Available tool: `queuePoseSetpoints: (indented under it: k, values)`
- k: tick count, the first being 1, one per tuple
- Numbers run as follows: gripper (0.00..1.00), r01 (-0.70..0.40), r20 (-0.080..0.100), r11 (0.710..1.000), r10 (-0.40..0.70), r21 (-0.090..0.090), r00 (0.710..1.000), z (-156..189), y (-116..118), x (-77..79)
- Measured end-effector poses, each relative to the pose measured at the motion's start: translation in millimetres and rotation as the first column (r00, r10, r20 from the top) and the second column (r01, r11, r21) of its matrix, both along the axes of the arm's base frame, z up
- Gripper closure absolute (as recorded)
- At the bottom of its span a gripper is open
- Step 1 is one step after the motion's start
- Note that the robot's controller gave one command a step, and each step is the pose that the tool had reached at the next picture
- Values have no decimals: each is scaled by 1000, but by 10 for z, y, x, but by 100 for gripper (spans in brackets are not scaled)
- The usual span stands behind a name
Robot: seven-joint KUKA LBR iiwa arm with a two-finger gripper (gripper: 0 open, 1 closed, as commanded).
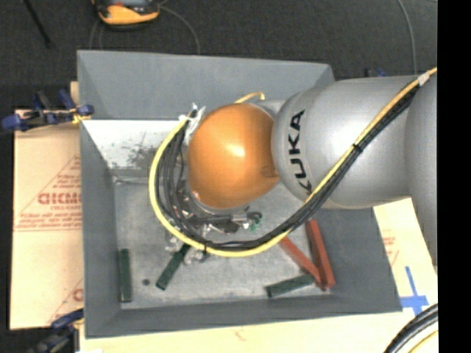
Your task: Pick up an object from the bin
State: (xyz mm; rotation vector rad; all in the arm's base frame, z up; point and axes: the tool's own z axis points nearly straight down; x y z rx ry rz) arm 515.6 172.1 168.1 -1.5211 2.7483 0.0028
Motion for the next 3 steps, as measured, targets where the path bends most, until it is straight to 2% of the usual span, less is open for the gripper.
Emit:
queuePoseSetpoints:
  k: [3]
  values:
    - [100, 3, -2, 1000, -3, -1, 1000, 0, -1, -2]
